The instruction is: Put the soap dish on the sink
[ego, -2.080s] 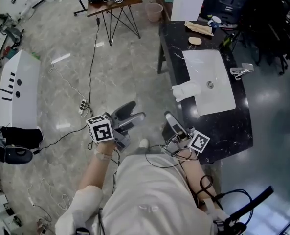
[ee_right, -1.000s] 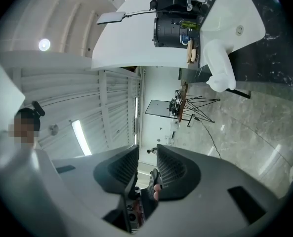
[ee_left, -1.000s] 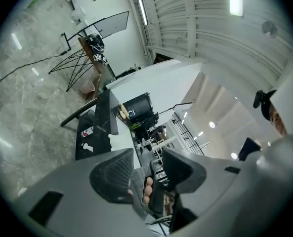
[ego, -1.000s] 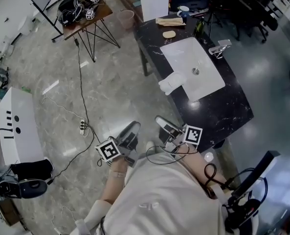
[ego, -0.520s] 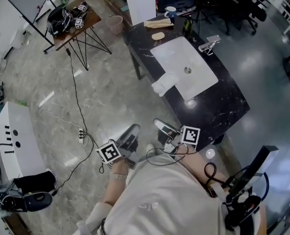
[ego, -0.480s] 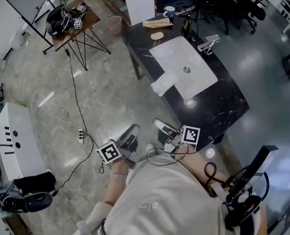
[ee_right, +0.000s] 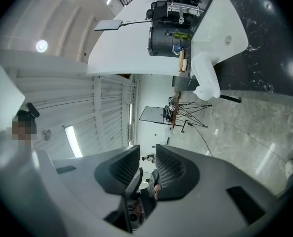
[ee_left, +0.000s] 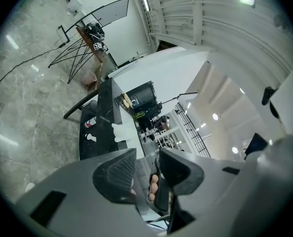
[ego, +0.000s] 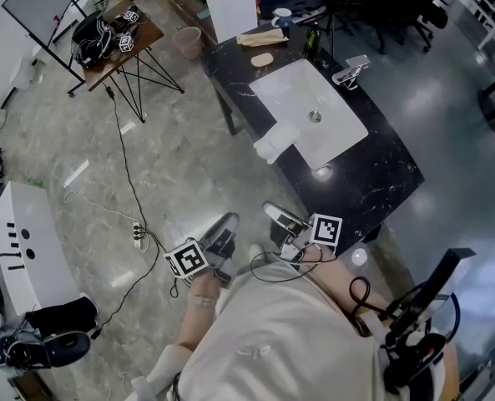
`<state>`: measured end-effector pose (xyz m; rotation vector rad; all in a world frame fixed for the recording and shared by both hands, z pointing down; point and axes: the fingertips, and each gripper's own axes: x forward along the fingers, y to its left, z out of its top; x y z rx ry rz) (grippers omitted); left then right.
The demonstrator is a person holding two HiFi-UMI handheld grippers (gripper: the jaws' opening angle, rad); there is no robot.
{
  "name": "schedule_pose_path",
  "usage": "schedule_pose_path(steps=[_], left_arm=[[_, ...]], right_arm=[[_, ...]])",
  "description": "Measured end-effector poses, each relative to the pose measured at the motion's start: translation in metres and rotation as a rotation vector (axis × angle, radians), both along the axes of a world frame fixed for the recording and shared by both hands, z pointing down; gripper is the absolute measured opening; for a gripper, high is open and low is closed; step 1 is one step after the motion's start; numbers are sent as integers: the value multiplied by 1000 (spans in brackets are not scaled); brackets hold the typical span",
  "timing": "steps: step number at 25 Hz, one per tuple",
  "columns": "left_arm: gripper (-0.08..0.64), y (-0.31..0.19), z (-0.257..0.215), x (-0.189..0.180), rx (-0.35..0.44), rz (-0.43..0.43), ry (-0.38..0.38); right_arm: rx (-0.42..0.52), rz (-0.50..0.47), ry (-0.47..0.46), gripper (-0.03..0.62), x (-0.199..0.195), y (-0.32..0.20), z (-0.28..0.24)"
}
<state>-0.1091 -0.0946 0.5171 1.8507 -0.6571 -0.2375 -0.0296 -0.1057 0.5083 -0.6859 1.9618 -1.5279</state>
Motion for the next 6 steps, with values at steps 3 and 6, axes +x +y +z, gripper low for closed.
schedule_pose_path(steps=[3,6], left_arm=[[138,-3,5,1,-15,-1,-8],[132,-6,11,3,-27,3,-18]], right_arm=[[-3,8,-2,114,3,-2,2],[-5,18,-4,114,7,-6,5]])
